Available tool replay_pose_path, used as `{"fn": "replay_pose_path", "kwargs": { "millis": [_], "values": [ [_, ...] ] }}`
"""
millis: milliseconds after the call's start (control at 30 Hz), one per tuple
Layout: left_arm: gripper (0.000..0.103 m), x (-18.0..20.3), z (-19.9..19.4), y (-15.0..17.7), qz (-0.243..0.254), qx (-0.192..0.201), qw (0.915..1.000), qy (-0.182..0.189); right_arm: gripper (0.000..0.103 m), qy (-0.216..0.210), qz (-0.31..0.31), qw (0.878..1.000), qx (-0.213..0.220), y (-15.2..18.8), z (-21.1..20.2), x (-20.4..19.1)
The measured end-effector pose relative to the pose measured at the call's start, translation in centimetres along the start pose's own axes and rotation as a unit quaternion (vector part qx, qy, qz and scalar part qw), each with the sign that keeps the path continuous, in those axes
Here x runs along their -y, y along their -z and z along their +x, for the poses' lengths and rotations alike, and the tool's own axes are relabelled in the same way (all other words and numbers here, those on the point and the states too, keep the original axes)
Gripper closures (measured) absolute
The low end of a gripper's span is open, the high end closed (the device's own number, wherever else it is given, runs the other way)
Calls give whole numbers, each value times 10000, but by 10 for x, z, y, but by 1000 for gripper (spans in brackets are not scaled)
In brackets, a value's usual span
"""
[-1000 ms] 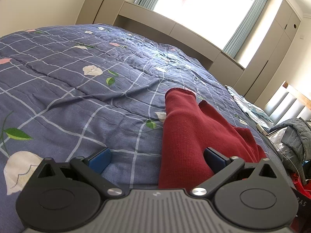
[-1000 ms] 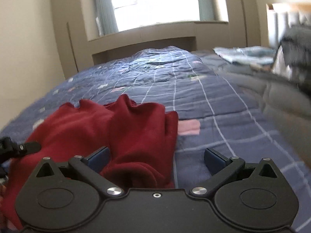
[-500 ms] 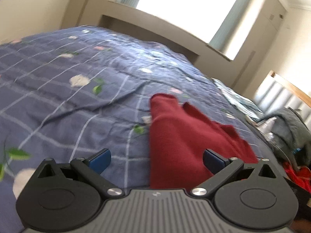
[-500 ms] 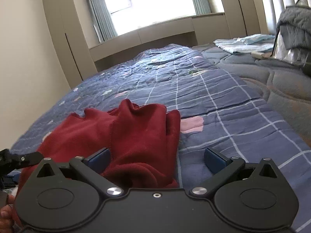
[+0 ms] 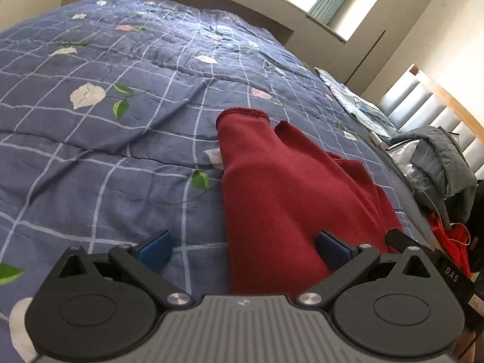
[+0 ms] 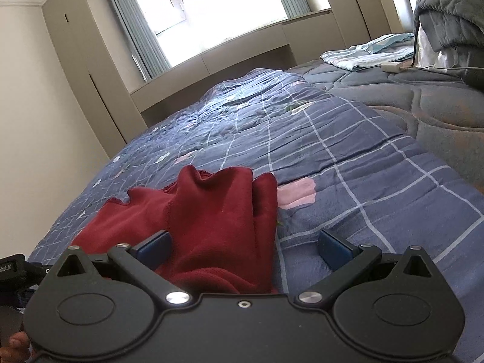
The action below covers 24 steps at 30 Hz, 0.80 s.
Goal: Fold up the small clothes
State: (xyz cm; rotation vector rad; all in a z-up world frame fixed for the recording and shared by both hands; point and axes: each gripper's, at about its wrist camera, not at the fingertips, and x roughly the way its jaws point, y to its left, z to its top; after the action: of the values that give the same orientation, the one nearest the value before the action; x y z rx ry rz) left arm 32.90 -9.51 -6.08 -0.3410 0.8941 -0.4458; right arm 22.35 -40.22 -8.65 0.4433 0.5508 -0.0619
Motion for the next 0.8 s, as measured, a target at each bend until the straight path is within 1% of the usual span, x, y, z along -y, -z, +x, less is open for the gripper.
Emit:
{"fn": "replay_pose_path", "kwargs": {
  "millis": [167,800],
  "values": [
    [0,2,0,2,0,55,10000,-63,0,31,-42,10000,22,1,0,-2],
    [0,2,0,0,-14,22,10000,-50,0,34,-51,10000,65,3,0,-2]
  ]
}}
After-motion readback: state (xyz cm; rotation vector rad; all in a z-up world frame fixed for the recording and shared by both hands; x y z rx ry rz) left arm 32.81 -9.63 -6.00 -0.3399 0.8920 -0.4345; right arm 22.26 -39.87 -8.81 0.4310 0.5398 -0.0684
